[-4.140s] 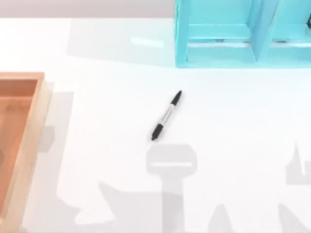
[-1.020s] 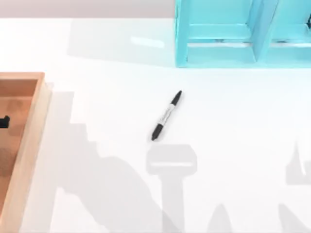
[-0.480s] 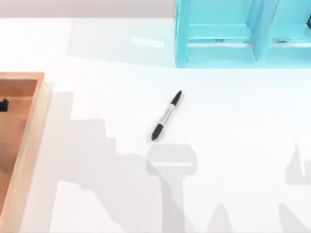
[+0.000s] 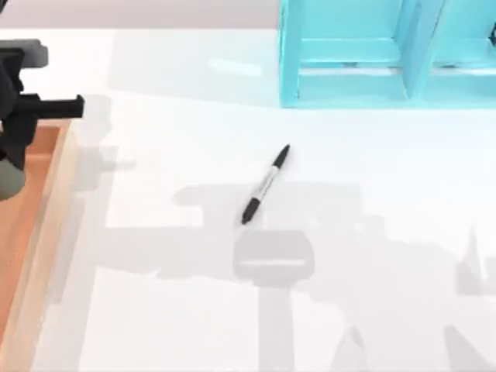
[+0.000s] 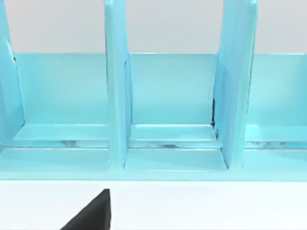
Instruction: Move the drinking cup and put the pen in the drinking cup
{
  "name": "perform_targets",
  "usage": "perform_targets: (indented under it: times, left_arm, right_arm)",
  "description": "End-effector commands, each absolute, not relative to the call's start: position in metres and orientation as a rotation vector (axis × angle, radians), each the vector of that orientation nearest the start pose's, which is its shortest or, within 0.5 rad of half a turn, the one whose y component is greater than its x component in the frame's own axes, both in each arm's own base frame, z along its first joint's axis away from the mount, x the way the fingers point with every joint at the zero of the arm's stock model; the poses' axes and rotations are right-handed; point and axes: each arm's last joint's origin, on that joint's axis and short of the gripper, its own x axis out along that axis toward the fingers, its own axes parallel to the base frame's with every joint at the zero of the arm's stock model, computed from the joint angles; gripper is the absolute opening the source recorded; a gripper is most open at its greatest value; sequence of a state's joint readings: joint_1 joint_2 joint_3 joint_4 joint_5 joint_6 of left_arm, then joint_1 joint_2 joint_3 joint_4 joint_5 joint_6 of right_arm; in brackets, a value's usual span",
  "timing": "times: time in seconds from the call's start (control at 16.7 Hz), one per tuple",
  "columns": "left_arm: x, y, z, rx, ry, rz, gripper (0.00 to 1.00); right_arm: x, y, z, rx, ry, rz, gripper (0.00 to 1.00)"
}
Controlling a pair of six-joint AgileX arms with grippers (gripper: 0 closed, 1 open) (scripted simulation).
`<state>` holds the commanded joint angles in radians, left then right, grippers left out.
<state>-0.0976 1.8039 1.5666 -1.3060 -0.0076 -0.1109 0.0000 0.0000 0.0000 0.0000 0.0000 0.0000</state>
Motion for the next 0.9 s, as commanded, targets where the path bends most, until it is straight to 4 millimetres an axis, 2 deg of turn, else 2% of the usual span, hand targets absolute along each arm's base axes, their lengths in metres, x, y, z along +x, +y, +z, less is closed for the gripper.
perform_targets:
  times: [0.24,0.42,0.72,0.9]
  left_arm:
    - [0.325,-0.072,0.290,0.014,1.567,-0.011,0.00]
    - [0.318,-0.081,0.299,0.021,1.570,-0.017,0.00]
    - [0.322,-0.085,0.291,0.018,1.579,-0.012,0.00]
    - [0.335,-0.112,0.264,0.016,1.567,-0.011,0.00]
  right_arm:
    - [0.106,-0.001,0.160,0.000,0.000,0.000,1.00]
    - [0.106,-0.001,0.160,0.000,0.000,0.000,1.00]
    - [0.106,-0.001,0.160,0.000,0.000,0.000,1.00]
    - [0.106,-0.001,0.160,0.000,0.000,0.000,1.00]
